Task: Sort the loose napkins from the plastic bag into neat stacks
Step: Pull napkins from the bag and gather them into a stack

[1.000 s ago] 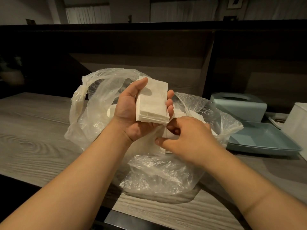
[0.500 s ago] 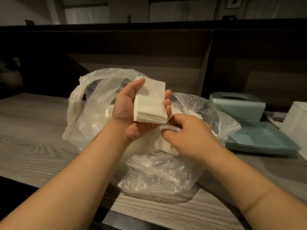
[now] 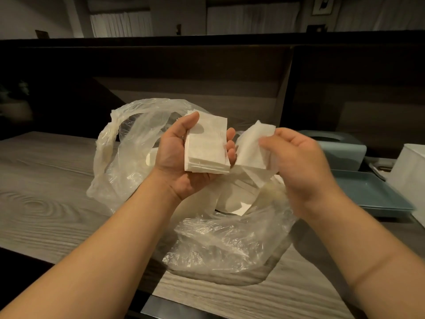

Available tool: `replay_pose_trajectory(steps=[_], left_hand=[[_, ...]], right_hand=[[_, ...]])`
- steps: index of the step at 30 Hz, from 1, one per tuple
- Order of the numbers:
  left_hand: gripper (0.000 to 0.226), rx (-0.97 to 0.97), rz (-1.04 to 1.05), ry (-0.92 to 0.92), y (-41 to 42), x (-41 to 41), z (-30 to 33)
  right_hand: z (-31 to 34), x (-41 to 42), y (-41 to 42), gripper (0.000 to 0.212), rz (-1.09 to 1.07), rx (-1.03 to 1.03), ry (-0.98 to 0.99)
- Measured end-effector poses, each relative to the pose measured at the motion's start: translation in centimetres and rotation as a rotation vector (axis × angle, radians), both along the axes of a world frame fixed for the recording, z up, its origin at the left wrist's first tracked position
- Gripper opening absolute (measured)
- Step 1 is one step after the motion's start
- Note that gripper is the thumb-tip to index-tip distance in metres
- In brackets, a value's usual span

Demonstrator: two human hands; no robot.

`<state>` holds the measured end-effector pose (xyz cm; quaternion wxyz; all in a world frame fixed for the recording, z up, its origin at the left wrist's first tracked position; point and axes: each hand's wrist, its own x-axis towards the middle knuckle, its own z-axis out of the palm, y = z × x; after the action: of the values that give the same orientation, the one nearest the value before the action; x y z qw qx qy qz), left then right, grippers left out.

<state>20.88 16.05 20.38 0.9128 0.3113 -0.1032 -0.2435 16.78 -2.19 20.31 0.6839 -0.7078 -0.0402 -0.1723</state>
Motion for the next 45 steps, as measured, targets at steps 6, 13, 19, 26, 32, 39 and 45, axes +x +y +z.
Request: replay_pose_trajectory(steps=[6, 13, 19, 26, 32, 39, 45], left_hand=[[0.059, 0.049, 0.042, -0.021, -0.2, 0.0, 0.0], [0.043, 0.178, -0.075, -0.091, -0.1, 0.1, -0.3], [0.037, 0.332, -0.111, -0.089, -0.3, -0.4, -0.3], [0.032, 0.390, -0.194, -0.088, -0.6, -0.6, -0.5], [0.040, 0.421, -0.318, -0.110, -0.8, -0.4, -0.7], [0.048, 0.258, -0.270, -0.051, -0.5, -0.2, -0.6], [0.056, 0.229, -0.328, -0.159, -0.6, 0.0, -1.0]], right_hand=[[1.4, -0.8, -1.4, 0.040, 0.575, 0.507, -0.010], [0.9, -0.6, -1.1, 0.018, 0.403, 0.137, -0.166], [0.3, -1.1, -0.1, 0.017, 0.226, -0.242, -0.289], [-0.1, -0.2, -0.9, 0.029, 0.114, -0.742, -0.530], [-0.6, 0.3, -0.4, 0.019, -0.018, -0.831, -0.814], [1.1, -1.2, -0.4, 0.014, 0.085, -0.085, -0.530], [0.9, -0.8, -0.2, 0.013, 0.157, -0.083, -0.246]])
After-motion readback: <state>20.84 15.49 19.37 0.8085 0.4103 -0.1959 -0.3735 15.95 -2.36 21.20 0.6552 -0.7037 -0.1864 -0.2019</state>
